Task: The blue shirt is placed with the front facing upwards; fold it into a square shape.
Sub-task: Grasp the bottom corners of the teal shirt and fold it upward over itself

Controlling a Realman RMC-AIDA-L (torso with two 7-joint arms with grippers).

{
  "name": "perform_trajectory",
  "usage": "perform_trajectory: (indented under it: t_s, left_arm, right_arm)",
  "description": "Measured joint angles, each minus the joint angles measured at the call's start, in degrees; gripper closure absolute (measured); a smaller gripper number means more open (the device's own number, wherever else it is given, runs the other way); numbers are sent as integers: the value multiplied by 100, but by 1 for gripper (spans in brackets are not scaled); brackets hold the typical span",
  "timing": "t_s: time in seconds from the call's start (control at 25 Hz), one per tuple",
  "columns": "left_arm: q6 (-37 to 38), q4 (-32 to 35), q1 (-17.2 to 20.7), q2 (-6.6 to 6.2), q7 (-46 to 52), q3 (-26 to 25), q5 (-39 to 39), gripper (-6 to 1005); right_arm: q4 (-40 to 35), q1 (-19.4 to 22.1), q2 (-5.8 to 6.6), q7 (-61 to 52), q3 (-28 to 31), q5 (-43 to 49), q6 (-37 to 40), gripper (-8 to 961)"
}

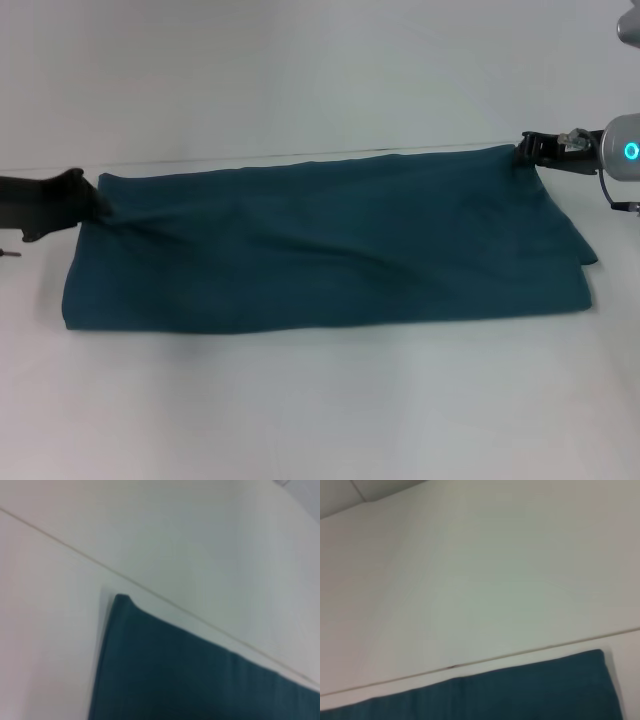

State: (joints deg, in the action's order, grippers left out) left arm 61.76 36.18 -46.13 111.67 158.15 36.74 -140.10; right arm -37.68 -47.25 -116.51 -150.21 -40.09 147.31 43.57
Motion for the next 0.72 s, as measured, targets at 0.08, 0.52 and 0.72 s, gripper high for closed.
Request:
perform_trajectory:
  t_s: [0.08,0.52,0.72]
  left_arm:
    - [-63,-11,5,-4,-3,-101,73,861]
    - [-1011,-471,-135,45,55,-192,153,854]
    - [-1228,-578,-200,47,60,-194,315,850]
  right_arm:
    - [43,-5,-4,0,-4,-5,-113,910]
    - [581,-277,-109,49,-12,-18,-1117,909]
    - [596,-380,-132,51,-55,-7,-1355,909]
